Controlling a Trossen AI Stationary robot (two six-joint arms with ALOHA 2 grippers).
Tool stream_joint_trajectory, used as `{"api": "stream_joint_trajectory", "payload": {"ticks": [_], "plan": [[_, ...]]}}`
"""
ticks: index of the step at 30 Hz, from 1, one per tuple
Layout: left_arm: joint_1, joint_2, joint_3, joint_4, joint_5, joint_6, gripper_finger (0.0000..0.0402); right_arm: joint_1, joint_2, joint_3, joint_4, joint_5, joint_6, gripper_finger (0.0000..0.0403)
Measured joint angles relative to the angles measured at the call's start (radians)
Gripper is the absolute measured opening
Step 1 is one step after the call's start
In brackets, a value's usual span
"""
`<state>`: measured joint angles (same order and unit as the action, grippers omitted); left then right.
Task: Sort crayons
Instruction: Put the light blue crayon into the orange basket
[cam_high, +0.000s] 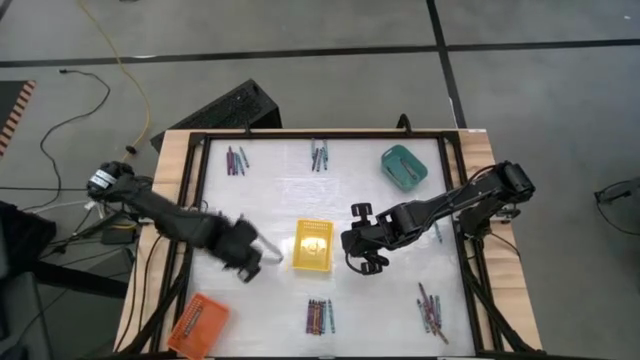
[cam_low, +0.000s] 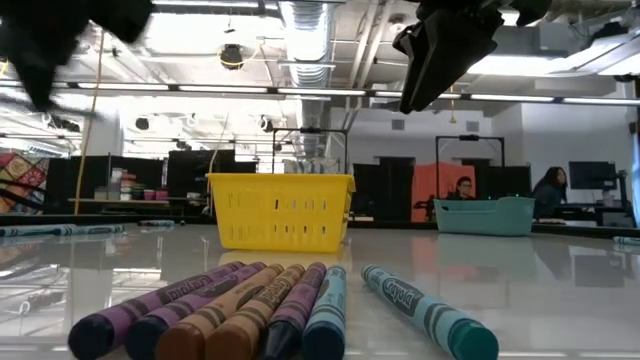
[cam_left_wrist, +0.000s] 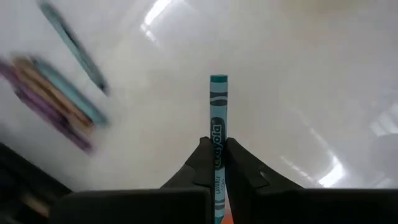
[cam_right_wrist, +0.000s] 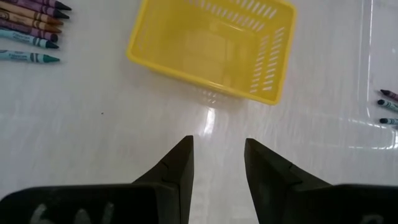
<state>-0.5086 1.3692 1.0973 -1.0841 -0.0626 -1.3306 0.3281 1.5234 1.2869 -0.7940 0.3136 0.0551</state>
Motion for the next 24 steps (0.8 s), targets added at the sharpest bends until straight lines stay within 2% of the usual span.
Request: {"api": "stream_joint_trajectory", "payload": {"ticks": [7, 12, 17, 22, 24], "plan": [[-0.352, 0.010, 0.029, 0.006, -0.029, -0.503, 0.0001, -0.013, 0.000, 0.000, 0.004, 0.003, -0.030, 0.0136], [-0.505, 0.057, 0.028, 0.043, -0.024, -0.773, 0.0001, -0.034, 0.000, 0.000, 0.011, 0.002, -0.040, 0.0136], [-0.551, 0.146, 0.028, 0.178, 0.027, -0.822, 0.0000, -0.050, 0.000, 0.000, 0.019, 0.002, -0.040, 0.0136], [-0.561, 0.240, 0.028, 0.218, 0.152, -0.823, 0.0000, -0.049, 0.000, 0.000, 0.032, -0.001, -0.040, 0.0136], [-0.571, 0.254, 0.029, 0.221, 0.172, -0.826, 0.0002, -0.049, 0.000, 0.000, 0.032, -0.001, -0.039, 0.0136]]}}
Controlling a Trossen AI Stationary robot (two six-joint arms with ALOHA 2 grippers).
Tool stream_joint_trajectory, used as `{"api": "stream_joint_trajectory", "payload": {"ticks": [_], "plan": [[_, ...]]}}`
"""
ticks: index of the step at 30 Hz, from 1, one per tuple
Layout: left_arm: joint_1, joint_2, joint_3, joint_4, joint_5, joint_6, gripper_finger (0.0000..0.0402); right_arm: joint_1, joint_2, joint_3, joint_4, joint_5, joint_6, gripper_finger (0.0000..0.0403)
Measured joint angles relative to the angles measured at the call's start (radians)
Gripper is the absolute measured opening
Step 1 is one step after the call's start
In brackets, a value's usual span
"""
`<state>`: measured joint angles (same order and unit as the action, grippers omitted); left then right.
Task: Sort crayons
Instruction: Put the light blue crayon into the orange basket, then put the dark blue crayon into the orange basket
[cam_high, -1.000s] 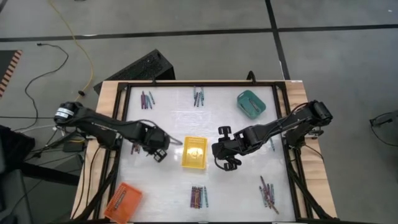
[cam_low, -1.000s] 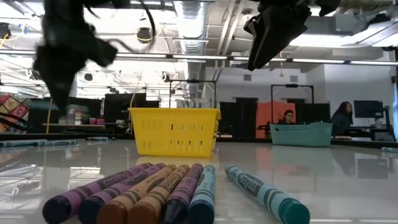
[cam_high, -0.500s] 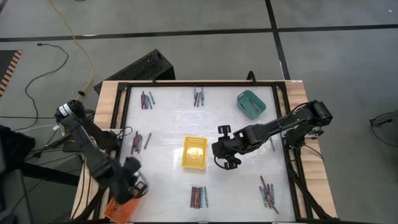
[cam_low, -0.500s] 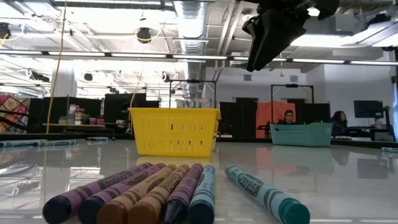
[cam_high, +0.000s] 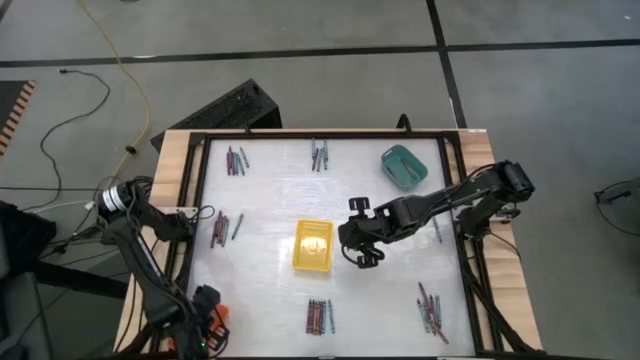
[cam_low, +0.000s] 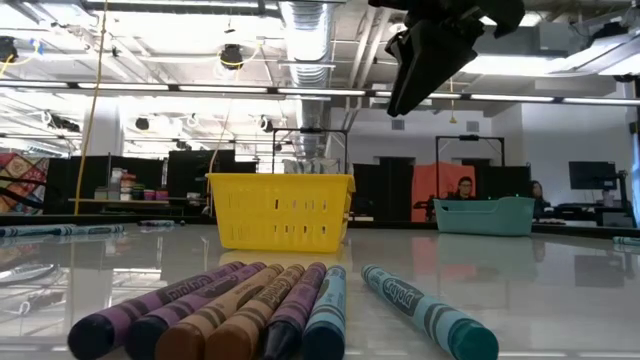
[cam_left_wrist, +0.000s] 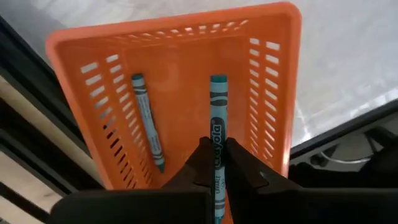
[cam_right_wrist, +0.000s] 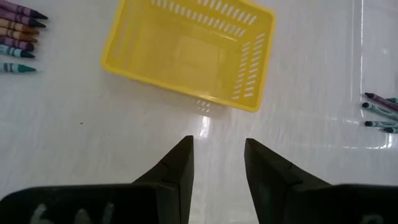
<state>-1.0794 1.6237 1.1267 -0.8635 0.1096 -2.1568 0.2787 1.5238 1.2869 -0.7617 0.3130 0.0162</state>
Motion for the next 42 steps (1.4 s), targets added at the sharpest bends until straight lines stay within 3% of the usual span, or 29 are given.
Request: {"api": "stream_joint_trajectory", "payload": {"ticks": [5, 14, 19, 27, 35, 42], "plan": [[-0.008, 0.006, 0.002, 0.002, -0.009, -0.010, 0.0026, 0.000, 0.000, 0.000, -0.001, 0.000, 0.003, 0.0136], [-0.006, 0.006, 0.005, -0.002, 0.009, 0.002, 0.0125, 0.008, 0.000, 0.000, -0.005, -0.001, 0.013, 0.0136], [-0.008, 0.006, 0.035, -0.032, -0.006, 0.026, 0.0160, 0.008, 0.000, 0.000, -0.003, -0.001, 0.012, 0.0136], [-0.009, -0.034, 0.119, -0.248, -0.093, 0.036, 0.0168, 0.008, 0.000, 0.000, -0.002, 0.000, 0.016, 0.0136], [0.040, -0.092, 0.150, -0.462, -0.321, 0.053, 0.0168, 0.008, 0.000, 0.000, -0.023, 0.000, 0.041, 0.0136], [0.215, -0.094, 0.145, -0.534, -0.469, 0.291, 0.0163, 0.007, 0.000, 0.000, -0.031, 0.001, 0.063, 0.0136]]}}
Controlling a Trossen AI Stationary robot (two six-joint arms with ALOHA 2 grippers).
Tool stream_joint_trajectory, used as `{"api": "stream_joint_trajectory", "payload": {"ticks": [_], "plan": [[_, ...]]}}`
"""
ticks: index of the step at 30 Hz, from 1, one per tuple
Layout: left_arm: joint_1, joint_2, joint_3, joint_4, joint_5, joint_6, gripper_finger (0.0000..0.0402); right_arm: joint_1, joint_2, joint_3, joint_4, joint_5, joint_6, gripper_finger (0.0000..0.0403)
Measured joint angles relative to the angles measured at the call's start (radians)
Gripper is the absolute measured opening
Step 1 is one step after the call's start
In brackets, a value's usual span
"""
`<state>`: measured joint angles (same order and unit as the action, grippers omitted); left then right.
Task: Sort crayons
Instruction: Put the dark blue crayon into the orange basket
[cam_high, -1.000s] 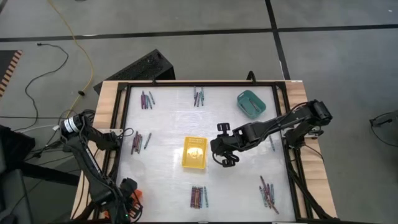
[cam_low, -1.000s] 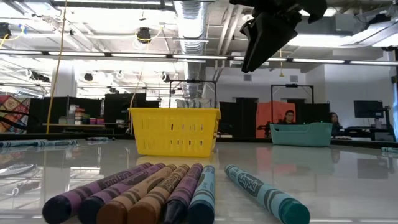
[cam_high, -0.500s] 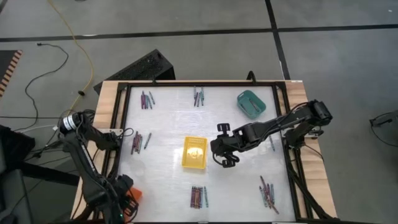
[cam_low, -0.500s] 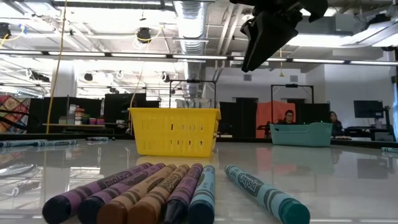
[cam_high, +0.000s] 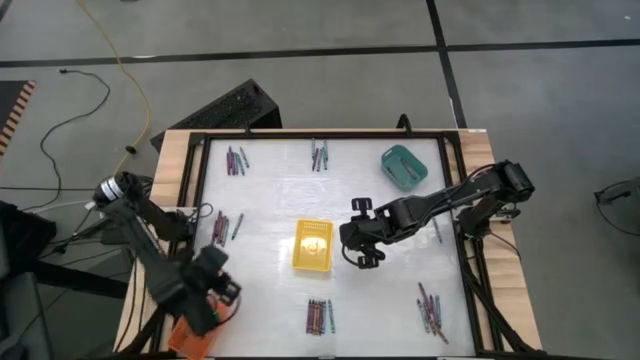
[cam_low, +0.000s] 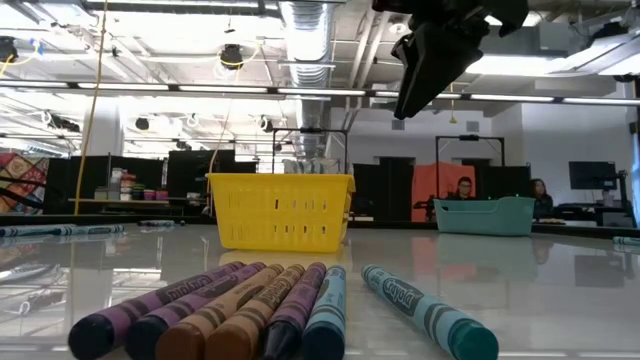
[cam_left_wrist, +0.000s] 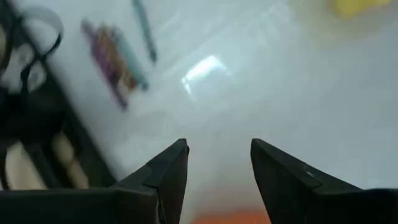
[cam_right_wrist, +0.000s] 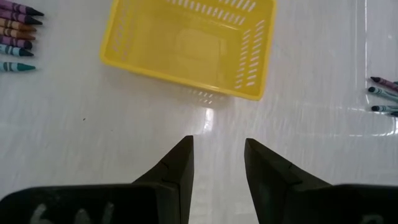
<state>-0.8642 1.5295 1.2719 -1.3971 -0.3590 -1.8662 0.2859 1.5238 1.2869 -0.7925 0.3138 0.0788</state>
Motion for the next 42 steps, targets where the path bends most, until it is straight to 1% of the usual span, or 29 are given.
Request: {"api": "stream_joint_trajectory", "payload": {"ticks": [3, 5, 9, 11, 14, 17, 20, 23, 28, 32, 42], "plan": [[0.096, 0.000, -0.020, -0.002, -0.040, 0.127, 0.0158, -0.001, 0.000, 0.000, 0.000, 0.000, 0.003, 0.0136], [0.164, 0.000, -0.048, 0.000, -0.048, 0.202, 0.0153, 0.000, 0.000, 0.000, 0.000, 0.001, 0.003, 0.0136], [0.302, -0.016, -0.142, 0.027, -0.017, 0.335, 0.0143, -0.001, 0.000, 0.000, 0.001, 0.003, 0.008, 0.0136], [0.368, -0.039, -0.211, 0.089, 0.007, 0.401, 0.0140, 0.000, 0.000, 0.000, 0.000, 0.003, 0.008, 0.0136], [0.460, -0.094, -0.320, 0.247, 0.033, 0.495, 0.0136, 0.003, 0.000, 0.000, 0.000, 0.003, 0.010, 0.0136], [0.543, -0.158, -0.419, 0.374, 0.039, 0.548, 0.0135, 0.009, 0.000, 0.000, -0.001, 0.003, 0.010, 0.0136], [0.627, -0.211, -0.498, 0.445, 0.066, 0.593, 0.0135, 0.013, 0.000, 0.000, -0.002, 0.003, 0.010, 0.0136], [0.698, -0.238, -0.553, 0.504, 0.102, 0.642, 0.0135, 0.015, 0.000, 0.000, -0.005, 0.003, 0.010, 0.0136], [0.778, -0.239, -0.587, 0.510, 0.124, 0.705, 0.0135, 0.015, 0.000, 0.000, -0.007, 0.003, 0.008, 0.0136], [0.824, -0.239, -0.592, 0.508, 0.140, 0.758, 0.0135, 0.015, 0.000, 0.000, -0.007, 0.003, 0.003, 0.0136], [0.931, -0.234, -0.592, 0.568, 0.218, 0.896, 0.0135, 0.015, 0.000, 0.000, -0.008, 0.003, 0.005, 0.0136]]}}
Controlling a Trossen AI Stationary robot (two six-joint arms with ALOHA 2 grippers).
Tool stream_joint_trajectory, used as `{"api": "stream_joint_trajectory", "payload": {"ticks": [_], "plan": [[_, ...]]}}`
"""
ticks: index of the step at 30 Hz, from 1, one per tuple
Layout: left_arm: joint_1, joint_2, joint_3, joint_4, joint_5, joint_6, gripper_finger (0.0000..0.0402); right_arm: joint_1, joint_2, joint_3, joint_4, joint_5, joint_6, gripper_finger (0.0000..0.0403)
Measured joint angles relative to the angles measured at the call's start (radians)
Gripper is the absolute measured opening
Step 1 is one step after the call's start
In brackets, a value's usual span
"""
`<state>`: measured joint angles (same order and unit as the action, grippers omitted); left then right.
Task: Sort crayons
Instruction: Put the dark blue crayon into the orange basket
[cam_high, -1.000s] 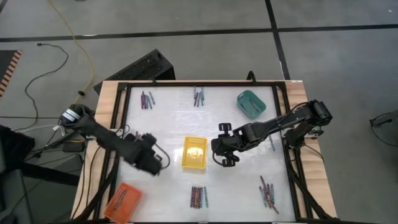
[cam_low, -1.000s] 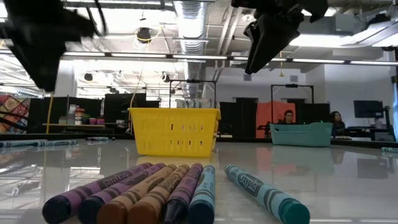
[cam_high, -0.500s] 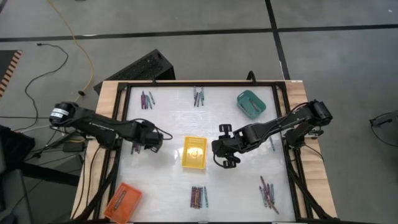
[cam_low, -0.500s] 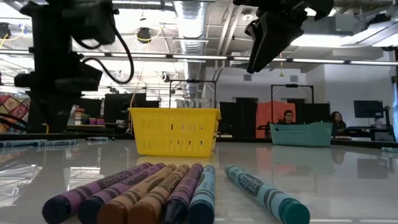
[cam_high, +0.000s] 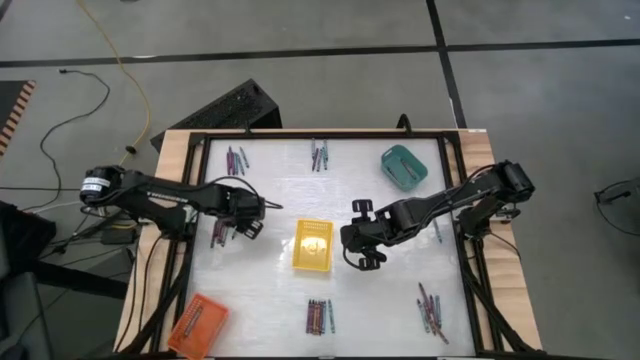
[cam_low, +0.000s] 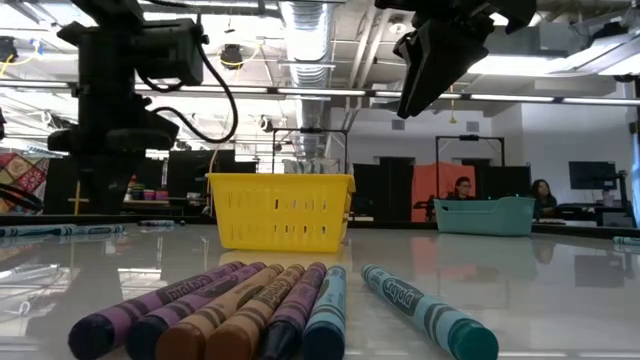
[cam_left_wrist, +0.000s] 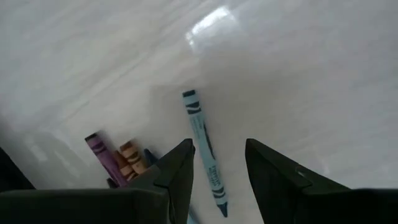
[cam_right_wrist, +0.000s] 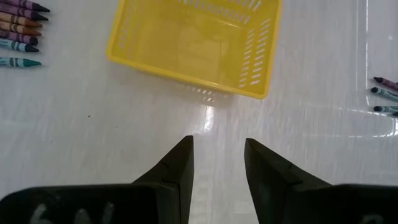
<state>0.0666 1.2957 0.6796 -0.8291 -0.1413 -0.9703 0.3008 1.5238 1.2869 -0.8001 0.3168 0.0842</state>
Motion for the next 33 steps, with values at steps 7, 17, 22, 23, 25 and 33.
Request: {"api": "stream_joint_trajectory", "payload": {"ticks": [7, 17, 22, 23, 25, 33], "plan": [[0.039, 0.000, -0.043, 0.028, 0.058, 0.032, 0.0127, 0.000, 0.000, 0.000, 0.000, 0.000, 0.001, 0.0136], [0.045, -0.006, -0.142, 0.151, 0.129, 0.016, 0.0085, 0.000, 0.000, 0.000, 0.000, 0.000, -0.003, 0.0136], [0.045, 0.000, -0.114, 0.150, 0.130, 0.067, 0.0017, 0.000, 0.000, 0.000, 0.000, 0.000, -0.006, 0.0136], [0.045, 0.000, -0.108, 0.148, 0.130, 0.073, 0.0011, 0.000, 0.000, 0.000, 0.000, 0.000, -0.006, 0.0136], [0.045, 0.002, -0.097, 0.142, 0.130, 0.087, 0.0009, 0.000, 0.000, 0.000, 0.000, 0.000, -0.006, 0.0136], [0.011, 0.002, -0.023, 0.104, 0.156, 0.106, 0.0002, 0.000, 0.000, 0.000, 0.000, 0.000, -0.005, 0.0136]]}}
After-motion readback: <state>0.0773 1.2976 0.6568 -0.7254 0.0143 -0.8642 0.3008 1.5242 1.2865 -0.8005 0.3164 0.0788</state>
